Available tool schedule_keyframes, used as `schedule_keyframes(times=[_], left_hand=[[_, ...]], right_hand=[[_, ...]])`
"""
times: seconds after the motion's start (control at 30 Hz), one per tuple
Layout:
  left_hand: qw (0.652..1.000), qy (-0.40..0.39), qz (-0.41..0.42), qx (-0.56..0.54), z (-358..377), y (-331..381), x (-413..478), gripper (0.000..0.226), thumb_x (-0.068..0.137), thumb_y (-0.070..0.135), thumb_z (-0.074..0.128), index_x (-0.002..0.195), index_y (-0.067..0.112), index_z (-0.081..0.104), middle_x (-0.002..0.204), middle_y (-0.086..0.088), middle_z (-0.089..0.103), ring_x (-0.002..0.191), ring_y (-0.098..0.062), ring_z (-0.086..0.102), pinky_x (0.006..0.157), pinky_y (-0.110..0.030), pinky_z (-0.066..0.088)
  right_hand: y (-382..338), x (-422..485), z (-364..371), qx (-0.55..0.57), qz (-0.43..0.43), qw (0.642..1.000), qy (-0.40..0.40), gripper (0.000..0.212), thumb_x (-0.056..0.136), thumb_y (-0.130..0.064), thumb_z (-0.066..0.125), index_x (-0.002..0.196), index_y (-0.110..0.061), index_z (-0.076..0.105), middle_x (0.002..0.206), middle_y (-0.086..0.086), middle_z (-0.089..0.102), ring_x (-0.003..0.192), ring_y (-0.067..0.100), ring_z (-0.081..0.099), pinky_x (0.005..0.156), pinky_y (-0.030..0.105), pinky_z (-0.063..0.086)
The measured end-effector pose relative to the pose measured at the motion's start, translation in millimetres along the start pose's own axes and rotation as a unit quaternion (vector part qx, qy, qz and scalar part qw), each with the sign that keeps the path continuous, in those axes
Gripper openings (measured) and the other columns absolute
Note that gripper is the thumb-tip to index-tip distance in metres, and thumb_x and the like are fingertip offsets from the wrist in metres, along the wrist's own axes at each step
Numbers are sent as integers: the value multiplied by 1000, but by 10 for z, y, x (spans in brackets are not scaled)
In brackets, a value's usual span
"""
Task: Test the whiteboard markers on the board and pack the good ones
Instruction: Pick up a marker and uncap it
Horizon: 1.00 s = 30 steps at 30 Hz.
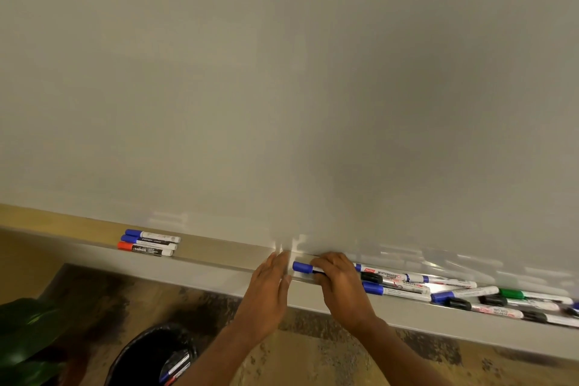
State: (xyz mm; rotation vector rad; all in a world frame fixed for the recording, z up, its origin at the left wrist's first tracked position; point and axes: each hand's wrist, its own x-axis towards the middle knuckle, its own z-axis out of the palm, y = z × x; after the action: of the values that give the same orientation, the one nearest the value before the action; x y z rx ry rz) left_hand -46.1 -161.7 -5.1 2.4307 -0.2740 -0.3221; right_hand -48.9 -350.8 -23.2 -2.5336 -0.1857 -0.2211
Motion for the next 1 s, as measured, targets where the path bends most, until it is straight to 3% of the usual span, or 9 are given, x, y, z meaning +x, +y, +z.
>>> schedule_keyframes(times=[0.1, 0.17, 0.27, 0.37, 0.57, 0.67, 0.77, 0.9, 1.0], left_hand=[[982, 69, -45, -173, -134, 197, 24, 50, 103, 40, 48, 152, 29, 42, 149, 20, 42, 137, 3, 38, 110, -10, 29], [953, 91, -65, -280, -290, 353, 50, 43, 102, 34, 56, 144, 30, 52, 144, 18, 54, 131, 4, 50, 101, -4, 37], [917, 94, -67, -382, -562, 581, 67, 27, 102, 21, 60, 127, 28, 66, 123, 12, 72, 115, 3, 64, 104, -17, 48], [885, 76, -58, -455, -867, 860, 19, 24, 102, 17, 59, 122, 19, 72, 114, 2, 77, 113, -14, 70, 105, -37, 52], [856, 43, 4, -516, -1511, 1439, -178, 29, 104, 22, 54, 127, 12, 68, 120, -6, 75, 114, -20, 70, 99, -32, 55], [848, 22, 44, -528, -1813, 1695, -270, 30, 105, 20, 51, 129, 9, 65, 126, -7, 72, 120, -22, 67, 102, -37, 52], [838, -2, 83, -539, -2107, 1929, -350, 31, 106, 19, 47, 131, 7, 62, 129, -8, 71, 123, -25, 65, 102, -39, 52], [829, -50, 131, -541, -2438, 2238, -455, 31, 104, 22, 50, 128, 4, 58, 130, -13, 69, 118, -31, 66, 80, -42, 59], [826, -78, 166, -534, -2623, 2444, -519, 38, 102, 28, 55, 129, 0, 55, 132, -17, 67, 101, -34, 65, 74, -45, 56]], right_hand=[[-149, 55, -133, 71, 25, 997, 2, 23, 96, -10, 61, 116, -21, 68, 112, -4, 64, 102, 11, 59, 93, 18, 46], [-306, 85, -271, 145, 53, 988, 7, 22, 99, -13, 57, 118, -20, 67, 110, -7, 60, 99, 7, 59, 91, 18, 50], [-616, 139, -543, 238, 66, 968, 49, 24, 97, -8, 60, 115, -22, 67, 105, -9, 61, 100, 6, 59, 87, 14, 48], [-951, 214, -871, 304, 76, 947, 71, 29, 97, -7, 61, 114, -30, 67, 104, -10, 64, 101, 6, 62, 85, 10, 46], [-1530, 308, -1577, 384, 94, 915, 79, 26, 97, -13, 62, 114, -32, 67, 103, -14, 72, 99, 6, 67, 85, 17, 52], [-1780, 307, -1938, 413, 93, 903, 76, 23, 97, -11, 61, 108, -29, 70, 91, -7, 74, 80, 8, 68, 74, 23, 55], [-2003, 296, -2290, 456, 95, 882, 65, 18, 98, -13, 60, 106, -23, 72, 78, 3, 71, 69, 13, 62, 66, 20, 51], [-2265, 300, -2696, 489, 88, 866, 52, 21, 99, -29, 59, 91, -19, 76, 76, 17, 64, 65, 18, 56, 65, 27, 48], [-2450, 300, -2935, 495, 77, 864, 54, 31, 100, -32, 57, 80, -13, 72, 73, 12, 60, 60, 17, 50, 57, 29, 41]])
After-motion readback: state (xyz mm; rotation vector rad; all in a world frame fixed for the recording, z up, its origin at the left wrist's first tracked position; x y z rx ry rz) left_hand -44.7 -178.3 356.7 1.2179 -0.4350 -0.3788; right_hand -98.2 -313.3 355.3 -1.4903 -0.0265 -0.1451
